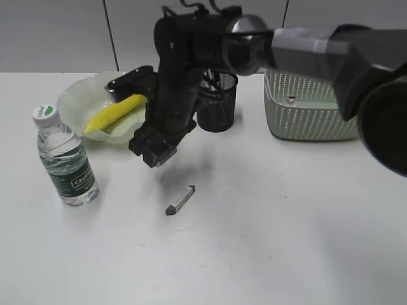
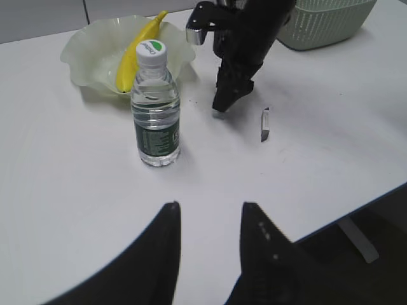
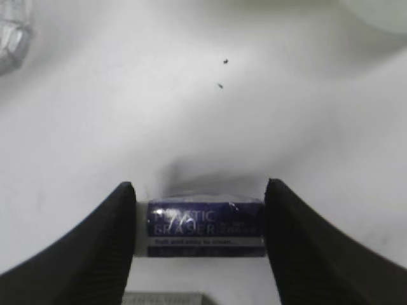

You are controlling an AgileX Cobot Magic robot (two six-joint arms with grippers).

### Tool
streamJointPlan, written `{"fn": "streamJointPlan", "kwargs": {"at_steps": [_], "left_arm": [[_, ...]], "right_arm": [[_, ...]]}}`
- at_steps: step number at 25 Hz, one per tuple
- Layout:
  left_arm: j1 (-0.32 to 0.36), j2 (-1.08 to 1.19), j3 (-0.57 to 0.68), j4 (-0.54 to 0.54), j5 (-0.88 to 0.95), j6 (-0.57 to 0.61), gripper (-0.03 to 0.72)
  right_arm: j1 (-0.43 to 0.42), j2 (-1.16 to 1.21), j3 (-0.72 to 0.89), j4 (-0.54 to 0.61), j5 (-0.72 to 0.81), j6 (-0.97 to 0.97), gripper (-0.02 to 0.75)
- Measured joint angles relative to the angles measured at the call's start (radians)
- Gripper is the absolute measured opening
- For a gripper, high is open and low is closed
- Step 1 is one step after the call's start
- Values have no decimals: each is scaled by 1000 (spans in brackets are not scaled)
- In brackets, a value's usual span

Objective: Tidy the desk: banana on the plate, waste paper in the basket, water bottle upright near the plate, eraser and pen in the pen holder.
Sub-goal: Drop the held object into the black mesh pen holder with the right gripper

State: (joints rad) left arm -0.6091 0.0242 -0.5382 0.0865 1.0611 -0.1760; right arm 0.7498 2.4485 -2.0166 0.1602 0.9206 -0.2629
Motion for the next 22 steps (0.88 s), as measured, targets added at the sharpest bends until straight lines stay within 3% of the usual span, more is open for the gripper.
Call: {"fn": "streamJointPlan", "kwargs": {"at_steps": [5,12,18,22], "left_arm": [[0,0,0,0,0,0,241],[0,0,0,0,0,0,241],[0,0,0,0,0,0,241],[0,0,0,0,0,0,241]], "right_arm": [[0,-127,-6,-64,94,47,465],[-57,-267,-9,-262,64,221,465],[-197,-258,-9,-232,-53,273,465],[-236,-228,-9,-176,-142,276,465]]}}
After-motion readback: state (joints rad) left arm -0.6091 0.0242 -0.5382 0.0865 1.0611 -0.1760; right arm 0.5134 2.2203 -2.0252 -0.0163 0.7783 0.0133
